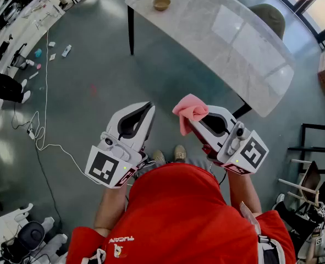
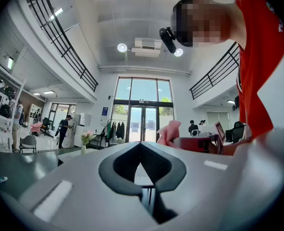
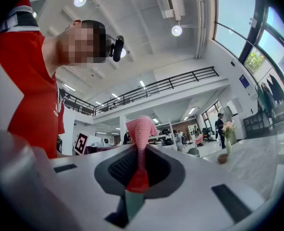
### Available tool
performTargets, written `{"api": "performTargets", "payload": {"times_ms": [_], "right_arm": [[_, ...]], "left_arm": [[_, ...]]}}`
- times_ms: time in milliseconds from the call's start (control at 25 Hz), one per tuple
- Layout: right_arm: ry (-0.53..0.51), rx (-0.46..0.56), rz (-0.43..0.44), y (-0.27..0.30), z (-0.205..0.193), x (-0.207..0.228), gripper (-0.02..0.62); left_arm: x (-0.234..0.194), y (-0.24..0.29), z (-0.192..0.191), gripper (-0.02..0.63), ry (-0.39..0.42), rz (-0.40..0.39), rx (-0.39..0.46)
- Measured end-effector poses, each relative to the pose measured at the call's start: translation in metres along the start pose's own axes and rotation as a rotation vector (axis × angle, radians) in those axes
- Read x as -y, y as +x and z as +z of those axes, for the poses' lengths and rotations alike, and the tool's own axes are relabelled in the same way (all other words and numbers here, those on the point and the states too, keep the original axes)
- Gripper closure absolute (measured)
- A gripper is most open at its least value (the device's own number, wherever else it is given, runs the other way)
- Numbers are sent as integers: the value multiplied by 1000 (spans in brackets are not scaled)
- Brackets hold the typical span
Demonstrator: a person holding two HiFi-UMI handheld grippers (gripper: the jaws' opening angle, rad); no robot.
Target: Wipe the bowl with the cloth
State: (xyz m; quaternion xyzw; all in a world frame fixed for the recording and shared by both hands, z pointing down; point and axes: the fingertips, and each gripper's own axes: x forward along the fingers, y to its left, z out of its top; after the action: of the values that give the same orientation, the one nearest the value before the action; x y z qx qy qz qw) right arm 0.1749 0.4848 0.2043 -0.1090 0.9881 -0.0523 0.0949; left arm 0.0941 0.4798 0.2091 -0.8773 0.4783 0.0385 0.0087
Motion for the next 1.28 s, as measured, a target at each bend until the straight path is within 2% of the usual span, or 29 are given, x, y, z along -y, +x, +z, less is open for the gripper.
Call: {"api": "performTargets", "payload": {"times_ms": [600, 1280], "right_arm": [[46, 19, 53, -8, 7, 4, 574], [73, 27, 59, -57, 20, 74, 574]], "left_arm": [[11, 3, 3, 601, 31, 25, -24], [4, 50, 4, 601, 69, 125, -47]]}}
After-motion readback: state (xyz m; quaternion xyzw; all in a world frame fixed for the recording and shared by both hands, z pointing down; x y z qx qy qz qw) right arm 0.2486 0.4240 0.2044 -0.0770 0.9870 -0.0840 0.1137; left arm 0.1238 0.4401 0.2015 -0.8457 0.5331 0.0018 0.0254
